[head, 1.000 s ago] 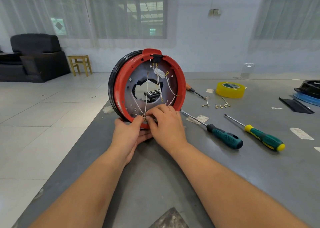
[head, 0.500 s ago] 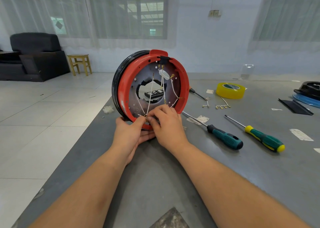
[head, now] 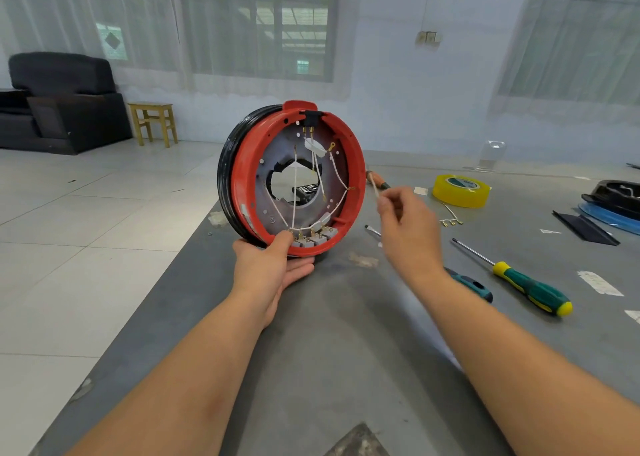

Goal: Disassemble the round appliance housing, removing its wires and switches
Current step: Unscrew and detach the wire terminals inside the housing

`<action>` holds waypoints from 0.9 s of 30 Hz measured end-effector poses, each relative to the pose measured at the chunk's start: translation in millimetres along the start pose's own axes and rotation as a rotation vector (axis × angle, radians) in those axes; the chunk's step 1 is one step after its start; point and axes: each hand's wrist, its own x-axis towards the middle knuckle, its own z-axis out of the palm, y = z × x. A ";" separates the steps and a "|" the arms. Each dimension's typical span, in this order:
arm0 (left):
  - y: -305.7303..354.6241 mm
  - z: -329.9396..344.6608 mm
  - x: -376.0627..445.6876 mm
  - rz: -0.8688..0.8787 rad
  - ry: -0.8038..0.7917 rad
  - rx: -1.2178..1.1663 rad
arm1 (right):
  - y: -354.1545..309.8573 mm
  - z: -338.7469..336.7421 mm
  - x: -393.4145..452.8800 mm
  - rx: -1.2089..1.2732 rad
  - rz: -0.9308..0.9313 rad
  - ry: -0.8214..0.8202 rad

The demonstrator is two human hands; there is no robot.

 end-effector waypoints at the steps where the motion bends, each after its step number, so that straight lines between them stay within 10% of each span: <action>1: -0.1 0.4 0.9 0.001 0.006 -0.001 | 9.4 -2.7 10.0 -0.082 0.064 -0.040; 11: -4.6 -1.8 9.0 0.016 0.040 -0.046 | 82.4 20.5 94.5 -0.652 0.450 -0.369; 22: -6.0 -2.9 10.0 0.039 0.037 -0.043 | 108.7 8.5 120.7 -0.825 0.333 -0.354; 27: -5.4 -2.4 6.5 0.051 0.030 -0.035 | 109.9 -9.4 118.3 -0.931 0.215 -0.741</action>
